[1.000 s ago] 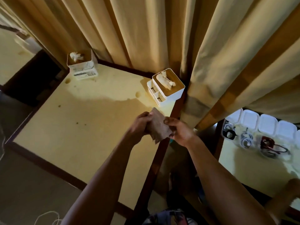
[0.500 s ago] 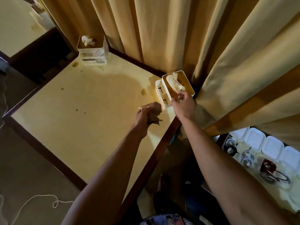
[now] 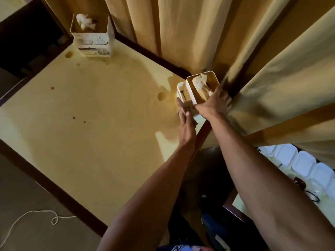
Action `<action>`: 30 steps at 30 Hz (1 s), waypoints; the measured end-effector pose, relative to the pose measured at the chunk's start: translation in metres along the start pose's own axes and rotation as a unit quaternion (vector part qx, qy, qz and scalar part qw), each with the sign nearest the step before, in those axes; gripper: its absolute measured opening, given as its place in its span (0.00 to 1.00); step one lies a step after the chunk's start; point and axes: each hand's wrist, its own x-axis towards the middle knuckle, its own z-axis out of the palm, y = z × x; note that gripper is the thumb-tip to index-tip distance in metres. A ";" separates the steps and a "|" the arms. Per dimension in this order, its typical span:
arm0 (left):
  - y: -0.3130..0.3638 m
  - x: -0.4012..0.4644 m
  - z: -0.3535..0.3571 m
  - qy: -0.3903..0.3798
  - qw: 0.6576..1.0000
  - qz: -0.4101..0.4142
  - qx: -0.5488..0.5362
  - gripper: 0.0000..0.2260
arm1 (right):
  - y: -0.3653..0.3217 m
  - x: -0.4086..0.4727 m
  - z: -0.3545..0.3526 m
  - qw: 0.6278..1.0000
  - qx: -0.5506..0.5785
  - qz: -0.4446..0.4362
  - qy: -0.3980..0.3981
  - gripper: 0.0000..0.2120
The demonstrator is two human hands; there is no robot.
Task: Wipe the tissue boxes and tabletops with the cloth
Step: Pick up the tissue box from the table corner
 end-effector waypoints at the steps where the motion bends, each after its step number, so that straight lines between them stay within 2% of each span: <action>1: 0.002 -0.003 0.004 -0.009 1.000 0.017 0.003 0.25 | 0.000 0.002 -0.001 1.000 -0.002 0.002 0.000 0.59; 5: 0.010 -0.003 0.011 -0.024 0.999 0.026 -0.023 0.26 | 0.000 0.002 -0.002 1.000 0.017 -0.003 0.017 0.56; 11: 0.015 0.039 0.003 -0.035 0.998 0.051 -0.024 0.27 | 0.003 -0.001 -0.001 0.998 0.047 0.001 0.030 0.61; 16: 0.030 0.087 -0.008 0.003 0.991 0.093 0.091 0.30 | 0.003 -0.002 0.000 0.998 0.042 -0.004 0.039 0.55; 18: 0.041 0.103 -0.011 0.000 0.984 0.105 0.145 0.27 | 0.004 -0.003 -0.001 0.998 0.041 -0.008 0.036 0.53; 21: 0.059 0.127 -0.020 -0.058 0.963 0.135 0.227 0.24 | 0.005 -0.003 -0.001 0.998 0.043 -0.014 0.033 0.55; 26: 0.091 0.174 -0.025 -0.138 0.924 0.030 0.355 0.37 | 0.006 -0.003 0.001 0.998 0.057 -0.019 0.031 0.60; 27: 0.098 0.178 -0.021 -0.150 0.920 0.028 0.361 0.36 | 0.007 -0.003 0.002 0.997 0.062 -0.021 0.033 0.61; 30: 0.106 0.195 -0.006 -0.221 0.936 -0.007 0.273 0.26 | 0.008 -0.003 0.001 0.997 0.075 -0.020 0.031 0.61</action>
